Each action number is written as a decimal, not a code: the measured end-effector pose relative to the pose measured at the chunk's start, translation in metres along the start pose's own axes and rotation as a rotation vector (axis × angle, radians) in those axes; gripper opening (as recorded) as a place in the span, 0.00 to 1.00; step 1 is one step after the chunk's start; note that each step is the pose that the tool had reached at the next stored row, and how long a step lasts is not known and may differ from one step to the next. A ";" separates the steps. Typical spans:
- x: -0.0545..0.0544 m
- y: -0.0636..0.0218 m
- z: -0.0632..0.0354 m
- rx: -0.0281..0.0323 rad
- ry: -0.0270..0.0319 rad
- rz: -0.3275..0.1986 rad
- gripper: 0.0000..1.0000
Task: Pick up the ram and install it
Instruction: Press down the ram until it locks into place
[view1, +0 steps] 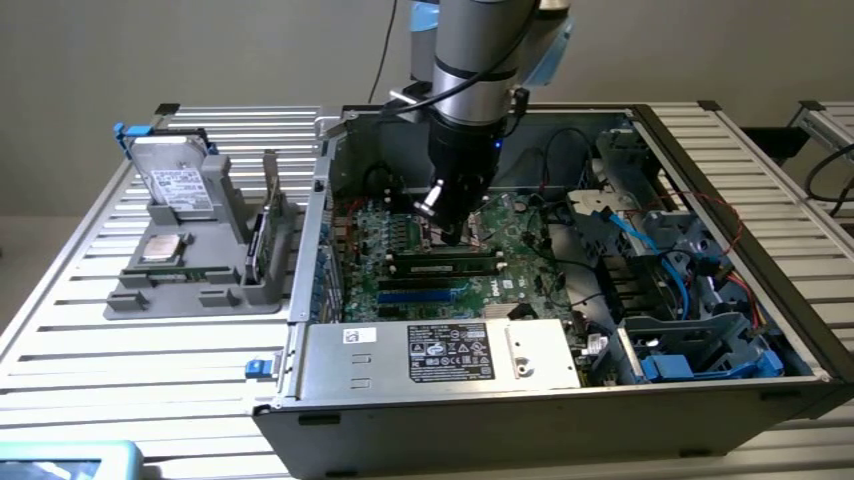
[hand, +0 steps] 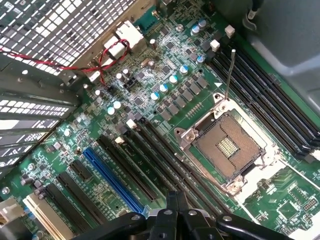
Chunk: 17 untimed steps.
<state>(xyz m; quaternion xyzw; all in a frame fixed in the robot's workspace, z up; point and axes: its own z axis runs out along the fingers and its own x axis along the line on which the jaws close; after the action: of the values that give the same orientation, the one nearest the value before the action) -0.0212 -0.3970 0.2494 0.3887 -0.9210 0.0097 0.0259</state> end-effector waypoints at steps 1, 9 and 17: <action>0.000 0.0000 0.0000 0.0006 -0.0006 0.011 0.11; 0.000 0.0000 0.0000 0.0205 0.0032 0.085 0.11; 0.000 0.0000 -0.0001 0.0397 0.0078 0.161 0.11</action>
<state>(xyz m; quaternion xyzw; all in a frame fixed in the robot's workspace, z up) -0.0213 -0.3970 0.2494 0.3140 -0.9487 0.0316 0.0209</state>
